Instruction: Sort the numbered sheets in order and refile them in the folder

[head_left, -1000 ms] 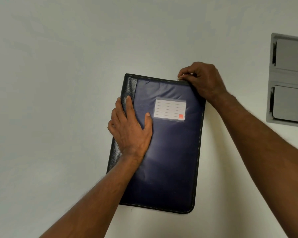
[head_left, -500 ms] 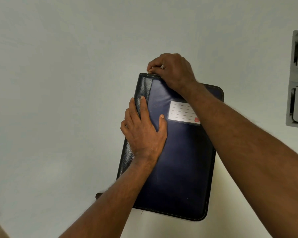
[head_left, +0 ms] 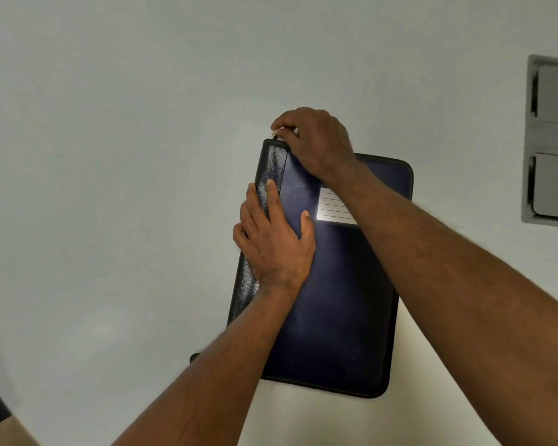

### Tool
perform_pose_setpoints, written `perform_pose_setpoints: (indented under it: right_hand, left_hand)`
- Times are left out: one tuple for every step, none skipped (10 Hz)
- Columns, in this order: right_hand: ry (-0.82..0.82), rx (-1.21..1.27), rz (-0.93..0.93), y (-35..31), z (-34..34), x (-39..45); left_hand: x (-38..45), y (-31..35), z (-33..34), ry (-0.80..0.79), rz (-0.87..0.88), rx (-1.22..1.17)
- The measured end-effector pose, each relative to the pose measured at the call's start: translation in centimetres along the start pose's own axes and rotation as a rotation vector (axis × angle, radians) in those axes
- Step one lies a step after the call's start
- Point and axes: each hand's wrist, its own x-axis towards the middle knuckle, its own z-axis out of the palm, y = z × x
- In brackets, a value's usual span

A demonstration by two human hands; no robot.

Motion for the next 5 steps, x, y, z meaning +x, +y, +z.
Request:
perform_pose_setpoints:
  right_hand:
    - [0.091,0.004,-0.006,-0.4,-0.1,-3.4]
    - [0.154,-0.049,0.020,-0.6,-0.4,-5.9]
    - [0.192,-0.083,0.093,-1.1,-1.2,-10.1]
    - [0.203,-0.073,0.135,-1.1,-1.5,-13.0]
    - [0.210,-0.127,0.196,-1.7,-2.7,-16.6]
  left_hand:
    - [0.0,-0.1,-0.7,-0.060,0.005,-0.034]
    - [0.4,-0.1,-1.7,-0.154,0.007,-0.087]
    - [0.1,-0.7,-4.0,-0.220,0.077,-0.194]
    - [-0.6,-2.0,-5.3,-0.189,0.193,-0.155]
    - [-1.8,-3.3,-7.6,-0.148,0.302,-0.026]
